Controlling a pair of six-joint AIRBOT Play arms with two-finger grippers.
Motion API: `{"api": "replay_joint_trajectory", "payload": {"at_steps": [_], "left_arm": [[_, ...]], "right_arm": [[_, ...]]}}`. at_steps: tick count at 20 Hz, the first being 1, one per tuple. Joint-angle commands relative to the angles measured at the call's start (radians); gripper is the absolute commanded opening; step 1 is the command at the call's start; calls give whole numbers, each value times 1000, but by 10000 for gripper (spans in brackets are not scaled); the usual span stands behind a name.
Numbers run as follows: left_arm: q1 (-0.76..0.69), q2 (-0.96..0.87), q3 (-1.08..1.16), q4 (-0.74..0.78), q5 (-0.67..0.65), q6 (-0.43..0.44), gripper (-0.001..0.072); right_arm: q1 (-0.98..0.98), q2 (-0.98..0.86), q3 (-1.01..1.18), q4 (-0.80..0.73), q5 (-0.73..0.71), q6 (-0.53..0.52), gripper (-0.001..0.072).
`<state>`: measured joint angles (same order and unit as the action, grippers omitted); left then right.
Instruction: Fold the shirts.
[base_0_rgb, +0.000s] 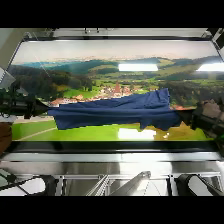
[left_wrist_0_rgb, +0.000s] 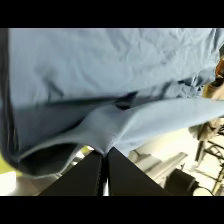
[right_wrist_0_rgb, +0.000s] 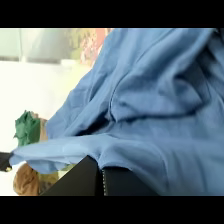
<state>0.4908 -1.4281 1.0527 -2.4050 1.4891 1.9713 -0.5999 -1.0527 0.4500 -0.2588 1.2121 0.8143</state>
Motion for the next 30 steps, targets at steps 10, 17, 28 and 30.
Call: {"api": "replay_joint_trajectory", "payload": {"at_steps": [10,17,28,30], "left_arm": [[-193,-300,292,171,-24,-144,32],[-170,-310,292,267,-58,-193,33],[-208,-292,292,254,-17,-192,611],[-200,-244,294,204,-12,-172,610]], "right_arm": [[246,-566,473,-42,-158,2,17],[245,-567,474,-168,-262,31,17],[220,-534,537,-177,-95,9,446],[178,-481,588,-266,-69,52,563]]}}
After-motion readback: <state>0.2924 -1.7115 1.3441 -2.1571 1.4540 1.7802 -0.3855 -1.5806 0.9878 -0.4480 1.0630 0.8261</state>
